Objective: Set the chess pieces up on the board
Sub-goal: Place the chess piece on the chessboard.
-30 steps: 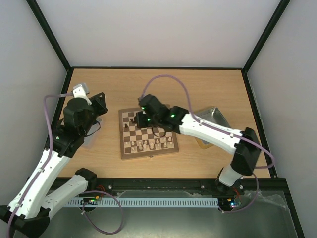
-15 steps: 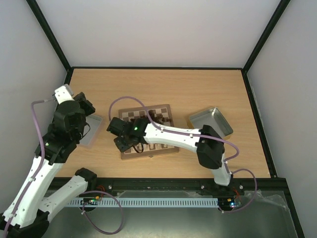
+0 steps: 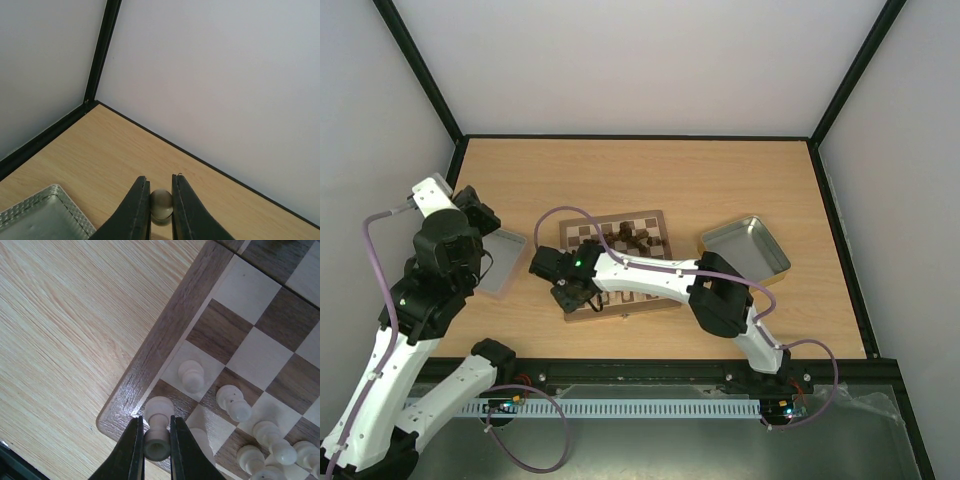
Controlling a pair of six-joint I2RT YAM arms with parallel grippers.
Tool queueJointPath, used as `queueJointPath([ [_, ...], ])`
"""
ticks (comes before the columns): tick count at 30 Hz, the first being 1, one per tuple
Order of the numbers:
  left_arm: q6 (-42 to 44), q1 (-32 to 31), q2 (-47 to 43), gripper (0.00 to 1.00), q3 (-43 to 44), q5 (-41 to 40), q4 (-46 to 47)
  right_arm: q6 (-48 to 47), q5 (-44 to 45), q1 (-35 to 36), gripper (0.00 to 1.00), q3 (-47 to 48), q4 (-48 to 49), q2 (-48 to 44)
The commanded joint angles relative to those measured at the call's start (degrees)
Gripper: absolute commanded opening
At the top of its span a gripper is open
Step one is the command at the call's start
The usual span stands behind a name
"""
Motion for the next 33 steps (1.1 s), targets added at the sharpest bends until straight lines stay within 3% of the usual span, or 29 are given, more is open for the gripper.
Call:
queueJointPath([
  [1, 0.36, 0.34, 0.12, 0.06, 0.37, -1.57, 0.03, -1.5, 1.66, 0.59, 0.07, 1.75, -3.38, 0.73],
  [18, 0.15, 0.34, 0.34, 0.07, -0.45, -1.19, -0.04, -3.22, 0.04, 0.6, 0.12, 1.62, -3.2, 2.71],
  [33, 1.16, 0.34, 0.78, 0.08, 2.29, 1.17, -0.68, -0.7, 1.45, 0.5, 0.29, 0.57, 1.5, -3.92],
])
